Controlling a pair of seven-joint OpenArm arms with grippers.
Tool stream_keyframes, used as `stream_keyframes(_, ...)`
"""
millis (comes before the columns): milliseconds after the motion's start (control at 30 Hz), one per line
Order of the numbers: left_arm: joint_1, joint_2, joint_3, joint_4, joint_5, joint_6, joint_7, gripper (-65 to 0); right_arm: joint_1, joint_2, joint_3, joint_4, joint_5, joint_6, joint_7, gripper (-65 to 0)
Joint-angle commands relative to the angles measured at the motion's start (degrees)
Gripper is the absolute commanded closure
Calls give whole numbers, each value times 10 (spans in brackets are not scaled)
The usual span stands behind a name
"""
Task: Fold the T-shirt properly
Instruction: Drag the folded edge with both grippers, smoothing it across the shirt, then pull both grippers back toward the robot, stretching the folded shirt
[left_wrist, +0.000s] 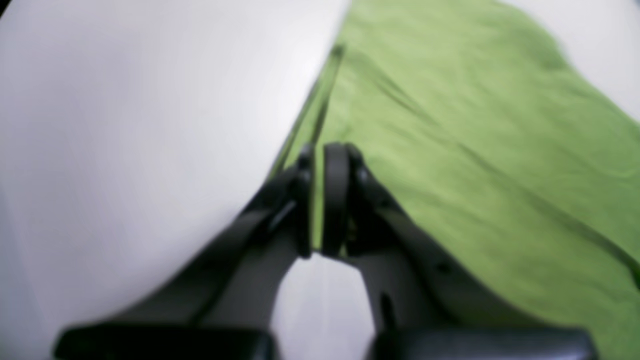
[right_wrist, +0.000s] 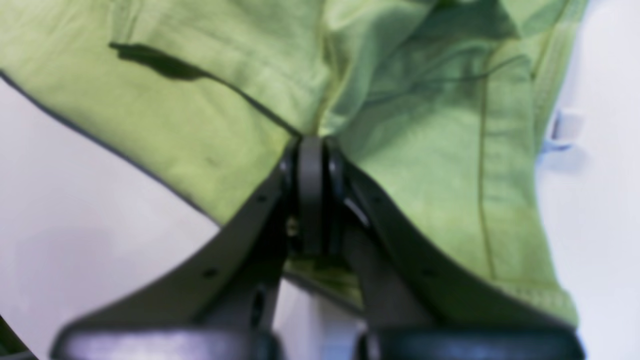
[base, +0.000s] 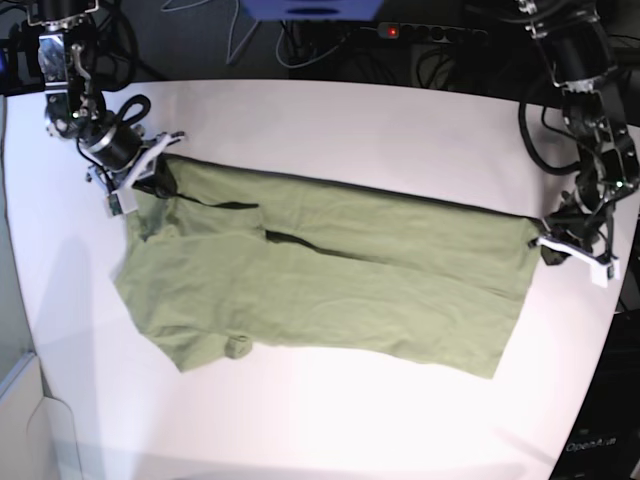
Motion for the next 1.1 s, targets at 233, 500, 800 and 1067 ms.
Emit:
stream_keyframes(233, -55, 25, 49, -86, 141, -6, -6, -28, 1, 4, -1, -7, -26, -6, -46, -3)
stream_keyframes(500, 15, 24, 60, -84, 187, -6, -1, -28, -10, 16, 0, -7, -26, -6, -45, -3)
stream_keyframes(800, 114, 23, 56, -82, 199, -6, -2, -28, -35, 27, 0, -6, -26, -6, -41, -3)
stream_keyframes(1067, 176, 25, 58, -80, 194, -6, -4, -28, -72, 27, 0, -3, -26, -6, -41, -3)
